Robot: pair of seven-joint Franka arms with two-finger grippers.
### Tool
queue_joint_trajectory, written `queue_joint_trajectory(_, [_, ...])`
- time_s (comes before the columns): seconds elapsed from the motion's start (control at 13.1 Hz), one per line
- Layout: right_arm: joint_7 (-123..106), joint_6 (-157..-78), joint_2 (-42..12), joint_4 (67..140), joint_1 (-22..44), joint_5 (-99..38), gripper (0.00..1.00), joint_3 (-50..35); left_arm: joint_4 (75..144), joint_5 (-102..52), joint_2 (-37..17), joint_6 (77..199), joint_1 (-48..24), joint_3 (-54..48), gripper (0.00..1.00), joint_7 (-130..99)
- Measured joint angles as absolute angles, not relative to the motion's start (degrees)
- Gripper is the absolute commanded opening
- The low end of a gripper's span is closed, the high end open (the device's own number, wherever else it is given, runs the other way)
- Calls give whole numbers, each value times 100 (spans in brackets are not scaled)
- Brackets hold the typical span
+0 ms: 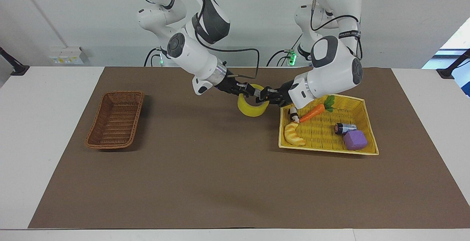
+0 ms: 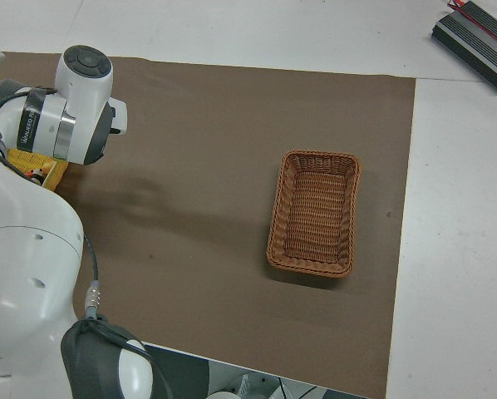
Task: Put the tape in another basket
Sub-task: 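Pass the tape from the left gripper to the right gripper, then carry the tape to the wicker basket while the left gripper withdraws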
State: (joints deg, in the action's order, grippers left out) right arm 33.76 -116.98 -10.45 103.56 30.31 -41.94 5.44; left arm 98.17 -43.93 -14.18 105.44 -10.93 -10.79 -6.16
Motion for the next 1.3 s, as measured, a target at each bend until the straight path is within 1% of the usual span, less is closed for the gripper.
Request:
queue_joint_trajectory(0.38, [3383,-11672,-1035,10354,3038,-4195,0,541,9778,-4396,-1258,10576,-936,-982,100,-785])
queue_joint_trajectory(0.69, [3383,-11665,-1035,10362,3039,-4165,0,538,9766,-4396,-920,10479,-469,-925,100,-833])
queue_joint_trajectory(0.91, [3326,-11664,-1038,10367,2981,-3667,0,550,9767,-4387,-858,10143,-45,-908,100,-840])
queue_joint_trajectory(1.14, [2679,-11601,-1045,10403,2533,-3314,0,567,9762,-3910,-818,9940,342,-879,100,-816])
queue_joint_trajectory(1.3, [2001,-11298,-1051,10428,2067,-2888,0,583,9714,-3249,-755,9917,469,-828,100,-799])
